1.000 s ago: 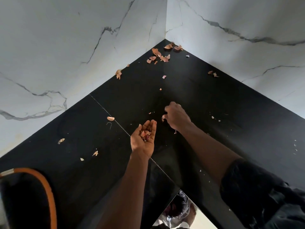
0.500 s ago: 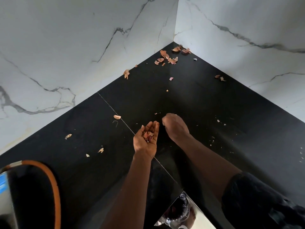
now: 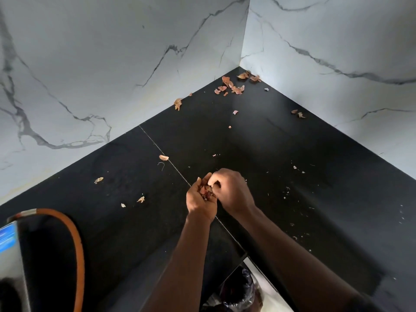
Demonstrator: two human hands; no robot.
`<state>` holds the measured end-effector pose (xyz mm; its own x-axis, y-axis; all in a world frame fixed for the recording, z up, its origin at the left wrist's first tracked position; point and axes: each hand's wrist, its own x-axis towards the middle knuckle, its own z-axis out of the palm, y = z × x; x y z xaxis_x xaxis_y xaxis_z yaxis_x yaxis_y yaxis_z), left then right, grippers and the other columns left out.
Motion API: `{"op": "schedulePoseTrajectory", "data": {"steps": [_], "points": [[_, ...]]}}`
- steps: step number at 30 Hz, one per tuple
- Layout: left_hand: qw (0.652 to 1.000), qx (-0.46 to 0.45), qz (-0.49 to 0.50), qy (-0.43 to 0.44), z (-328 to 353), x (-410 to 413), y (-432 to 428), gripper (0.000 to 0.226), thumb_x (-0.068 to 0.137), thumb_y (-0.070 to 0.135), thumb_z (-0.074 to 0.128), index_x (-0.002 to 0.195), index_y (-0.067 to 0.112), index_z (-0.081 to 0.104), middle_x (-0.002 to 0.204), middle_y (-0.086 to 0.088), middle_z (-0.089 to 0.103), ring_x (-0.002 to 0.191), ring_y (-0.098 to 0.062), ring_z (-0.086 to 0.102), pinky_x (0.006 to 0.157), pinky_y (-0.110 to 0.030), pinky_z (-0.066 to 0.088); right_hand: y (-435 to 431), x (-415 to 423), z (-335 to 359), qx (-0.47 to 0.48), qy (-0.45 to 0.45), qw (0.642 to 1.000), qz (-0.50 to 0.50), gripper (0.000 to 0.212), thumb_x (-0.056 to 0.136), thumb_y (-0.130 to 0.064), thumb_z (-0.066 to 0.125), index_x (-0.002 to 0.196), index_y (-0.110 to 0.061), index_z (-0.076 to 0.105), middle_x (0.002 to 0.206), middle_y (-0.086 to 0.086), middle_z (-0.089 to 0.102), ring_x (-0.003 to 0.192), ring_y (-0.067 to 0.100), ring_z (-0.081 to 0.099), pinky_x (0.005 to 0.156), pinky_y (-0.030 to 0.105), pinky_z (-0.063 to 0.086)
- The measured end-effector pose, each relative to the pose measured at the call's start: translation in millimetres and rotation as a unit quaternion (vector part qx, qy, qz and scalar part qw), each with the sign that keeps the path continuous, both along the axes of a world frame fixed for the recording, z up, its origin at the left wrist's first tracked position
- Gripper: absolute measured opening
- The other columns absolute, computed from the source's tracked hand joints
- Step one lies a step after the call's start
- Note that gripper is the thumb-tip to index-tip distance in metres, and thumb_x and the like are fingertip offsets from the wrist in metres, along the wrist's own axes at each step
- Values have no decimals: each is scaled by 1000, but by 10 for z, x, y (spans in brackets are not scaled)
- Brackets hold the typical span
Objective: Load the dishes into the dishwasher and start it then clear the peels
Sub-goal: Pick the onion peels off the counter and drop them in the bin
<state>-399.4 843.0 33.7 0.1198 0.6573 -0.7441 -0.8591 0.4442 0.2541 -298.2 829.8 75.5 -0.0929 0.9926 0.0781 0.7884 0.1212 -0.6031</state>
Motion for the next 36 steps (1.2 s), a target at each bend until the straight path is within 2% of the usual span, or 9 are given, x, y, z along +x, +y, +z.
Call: {"op": "schedulePoseTrajectory", "data": {"steps": [4,7,10,14,17,19,23,28,36], "points": [[999,21,-22,-39,-11,-80,-70,39,105,26,41,121,1,67,123,-19,69,121,-29,63,113,-39,41,-100,-222,-27,-14,-42,998,55,21,95,-7,55,102,-11,74,99,4,69,87,16,65,75,28,53],[998,37,-15,-44,16,-171,-131,39,105,25,40,117,1,68,121,-20,70,115,-29,67,111,-40,43,-163,-341,-26,-19,-43,996,76,22,96,-8,53,105,-11,73,103,3,71,93,16,67,83,33,56],[998,38,-9,-43,-5,-281,-185,39,105,25,41,117,0,68,118,-18,71,114,-29,68,109,-38,46,-204,-386,24,1,-30,997,74,20,95,-7,55,101,-11,74,96,3,71,85,16,67,73,26,51],[1000,23,9,4,-62,-401,-250,44,105,25,43,84,4,75,80,-9,72,79,-21,70,87,-30,51,-218,-397,74,19,0,998,60,15,92,-7,63,96,-14,76,93,-2,71,79,8,65,69,21,51],[999,27,19,1,-66,-467,-294,36,104,26,45,92,4,72,85,-10,70,87,-24,66,100,-34,45,-235,-504,50,-6,5,998,68,10,90,-11,71,96,-17,76,95,-5,71,80,0,58,70,7,42],[999,32,16,-1,-60,-502,-307,37,104,26,44,92,4,71,84,-11,69,86,-25,66,96,-34,47,-253,-567,40,-12,4,997,72,9,88,-12,73,94,-19,75,94,-6,69,79,0,56,70,4,37],[999,34,42,6,-24,-611,-329,31,103,23,47,88,6,68,84,-9,66,79,-21,65,78,-30,50,-153,-637,62,0,34,997,68,11,88,-8,71,93,-17,74,91,-6,70,80,3,62,72,14,50],[990,58,121,-43,27,-1014,-305,33,104,14,41,94,-6,66,91,-18,73,87,-31,75,75,-38,63,294,-864,-30,-6,81,996,41,16,82,0,70,87,-14,75,82,-5,74,74,6,69,74,27,57],[985,65,155,-26,83,-1572,-313,36,106,14,39,95,-10,64,88,-22,73,89,-35,74,83,-42,62,1075,-1267,-212,-43,-103,990,90,34,92,-3,66,125,-12,67,119,10,65,107,28,66,93,37,53]]}}
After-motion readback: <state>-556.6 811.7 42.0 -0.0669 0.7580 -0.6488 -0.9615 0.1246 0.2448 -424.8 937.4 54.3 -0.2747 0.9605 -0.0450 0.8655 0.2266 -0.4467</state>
